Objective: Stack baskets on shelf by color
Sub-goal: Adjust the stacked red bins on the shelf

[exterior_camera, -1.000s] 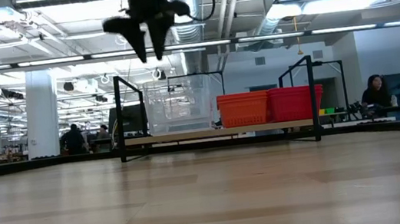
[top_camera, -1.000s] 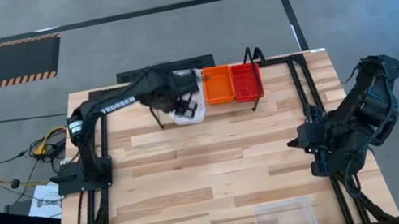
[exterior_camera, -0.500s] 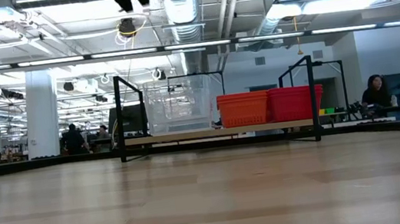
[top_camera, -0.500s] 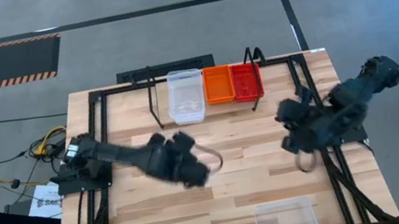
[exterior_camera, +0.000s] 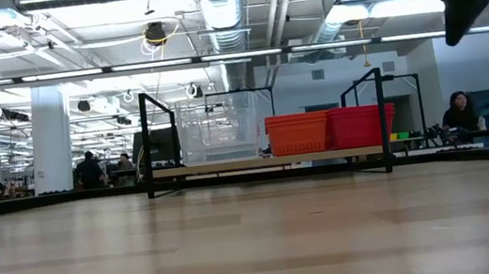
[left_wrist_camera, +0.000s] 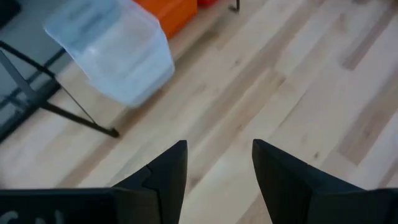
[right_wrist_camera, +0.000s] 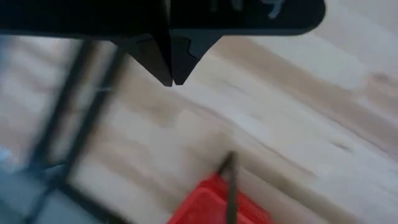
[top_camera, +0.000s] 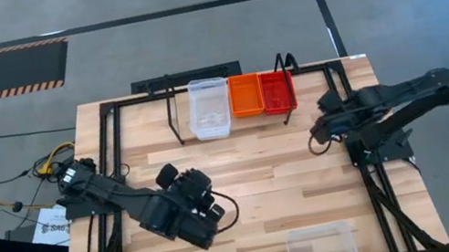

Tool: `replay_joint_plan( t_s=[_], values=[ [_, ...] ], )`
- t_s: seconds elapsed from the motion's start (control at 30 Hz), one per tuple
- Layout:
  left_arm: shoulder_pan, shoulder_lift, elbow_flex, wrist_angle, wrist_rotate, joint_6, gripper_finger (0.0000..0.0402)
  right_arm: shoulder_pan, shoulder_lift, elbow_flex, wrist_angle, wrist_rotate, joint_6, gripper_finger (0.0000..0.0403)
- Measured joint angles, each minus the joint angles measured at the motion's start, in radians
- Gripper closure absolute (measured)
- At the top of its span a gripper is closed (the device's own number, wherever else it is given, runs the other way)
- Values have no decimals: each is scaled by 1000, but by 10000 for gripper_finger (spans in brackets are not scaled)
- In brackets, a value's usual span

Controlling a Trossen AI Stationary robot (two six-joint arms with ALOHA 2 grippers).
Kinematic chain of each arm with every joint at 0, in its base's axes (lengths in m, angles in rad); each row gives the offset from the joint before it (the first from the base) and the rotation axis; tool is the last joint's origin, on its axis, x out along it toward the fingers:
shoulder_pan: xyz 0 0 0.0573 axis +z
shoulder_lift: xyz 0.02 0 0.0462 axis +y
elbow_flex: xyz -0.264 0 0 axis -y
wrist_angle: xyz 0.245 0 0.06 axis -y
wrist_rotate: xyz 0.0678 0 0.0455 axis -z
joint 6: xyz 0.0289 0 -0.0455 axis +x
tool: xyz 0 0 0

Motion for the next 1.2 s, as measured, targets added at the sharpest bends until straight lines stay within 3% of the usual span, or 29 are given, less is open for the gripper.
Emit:
replay_joint_plan(
  t_s=[0.2,0.33,0.43,0.83,1.03,1.2],
  values=[
    [11,-94,0,0,-112,97,233,-13,-278,-194,342,-8,34,402],
    [25,-149,0,0,-183,144,233,-59,-384,-326,523,-8,72,402],
    [28,-179,0,0,-211,167,233,-103,-428,-406,562,-7,113,402],
    [28,-199,0,0,-275,210,233,-334,-403,-527,634,0,91,402],
    [28,-199,0,0,-275,213,233,-499,-367,-580,897,-178,-79,403],
    [28,-198,0,0,-257,215,233,-652,-315,-591,996,-273,-169,403]
  ],
)
